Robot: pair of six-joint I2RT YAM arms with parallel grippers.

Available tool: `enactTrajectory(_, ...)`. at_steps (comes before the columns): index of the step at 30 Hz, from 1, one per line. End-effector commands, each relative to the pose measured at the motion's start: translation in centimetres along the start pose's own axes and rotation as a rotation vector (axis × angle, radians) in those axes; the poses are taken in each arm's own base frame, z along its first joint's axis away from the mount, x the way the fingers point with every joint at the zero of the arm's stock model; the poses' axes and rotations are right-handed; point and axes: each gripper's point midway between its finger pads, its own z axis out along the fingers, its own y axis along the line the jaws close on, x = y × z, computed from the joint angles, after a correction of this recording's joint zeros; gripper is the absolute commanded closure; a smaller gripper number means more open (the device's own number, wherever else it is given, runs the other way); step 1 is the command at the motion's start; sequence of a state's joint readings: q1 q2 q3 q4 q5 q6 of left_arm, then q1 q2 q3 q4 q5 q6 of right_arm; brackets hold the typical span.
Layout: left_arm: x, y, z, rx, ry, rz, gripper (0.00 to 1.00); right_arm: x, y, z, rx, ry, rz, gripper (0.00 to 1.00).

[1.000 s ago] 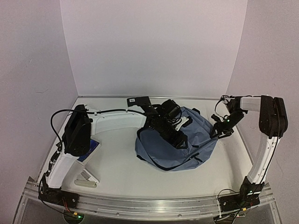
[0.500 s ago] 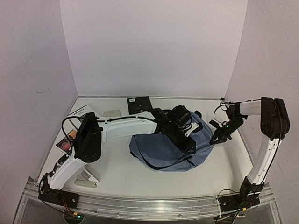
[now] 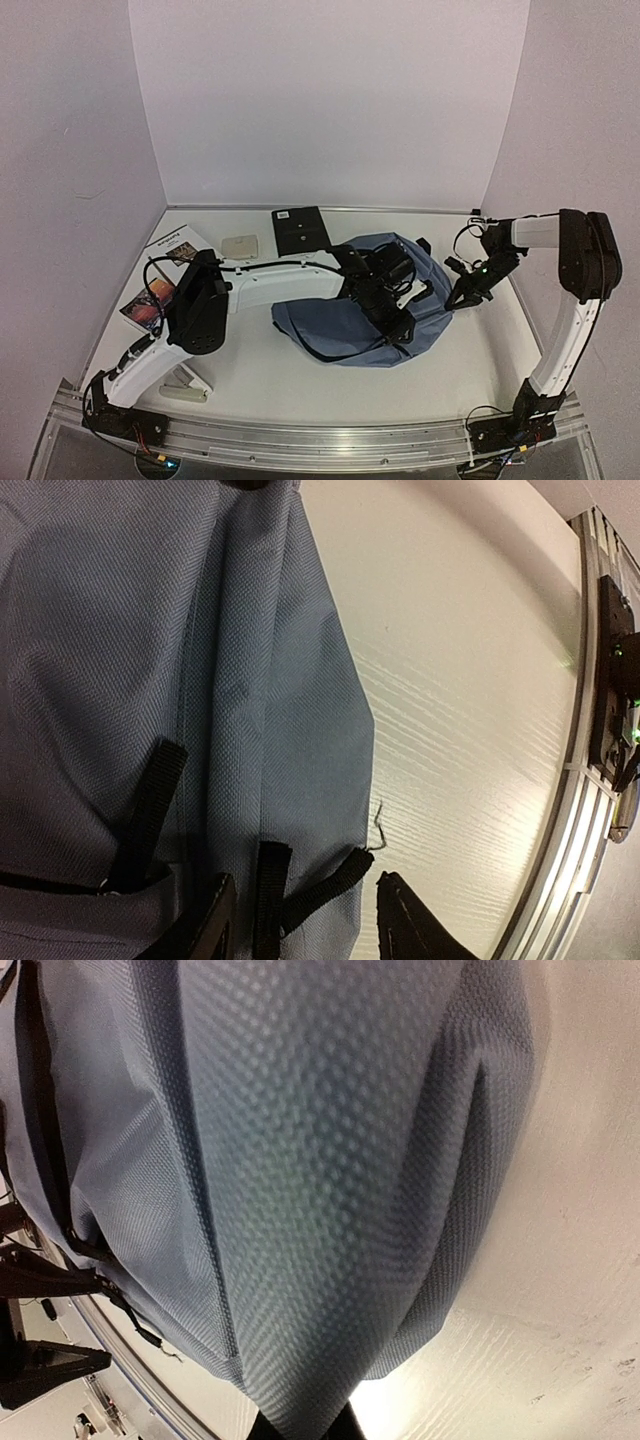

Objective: Pack the student bag
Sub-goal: Unzip the student bag at the center of the board.

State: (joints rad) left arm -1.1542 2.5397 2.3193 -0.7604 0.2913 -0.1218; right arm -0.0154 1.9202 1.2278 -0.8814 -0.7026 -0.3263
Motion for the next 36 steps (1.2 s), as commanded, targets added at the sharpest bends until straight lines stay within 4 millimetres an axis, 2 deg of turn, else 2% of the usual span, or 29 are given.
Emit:
enactTrajectory(1, -1.0, 0.1, 0.0, -0.029, -0.024, 0.034, 0.54, -0.2, 1.1, -0.4, -0.023, -0.020, -0.015, 1.00)
enactTrajectory(10, -0.8, 0.9, 0.8, -0.056, -0.020, 0.034, 0.63, -0.3, 1.1, -0.2, -0.028, -0.016, -0.009, 1.00)
enactTrajectory(14, -0.9, 1.1, 0.7, -0.074, -0.020, 0.034, 0.69, -0.2, 1.6, 0.4, -0.026, 0.002, -0.031, 1.00)
enactTrajectory(20, -1.4, 0.7, -0.8, -0.077, -0.042, 0.032, 0.85, -0.3, 1.3, 0.5, -0.017, 0.007, -0.025, 1.00)
enactTrajectory(27, -1.6, 0.1, -2.5, -0.072, -0.061, 0.022, 0.99, -0.4, 1.0, 0.6, -0.003, 0.012, -0.021, 1.00)
enactTrajectory(34, -1.7, -0.6, -4.3, -0.057, -0.094, 0.010, 0.99, -0.4, 0.7, 0.8, 0.005, 0.016, -0.020, 1.00)
enactTrajectory(36, -1.5, -0.3, -4.1, -0.069, -0.080, 0.004, 0.91, -0.4, 0.7, 0.8, 0.004, 0.016, -0.019, 1.00)
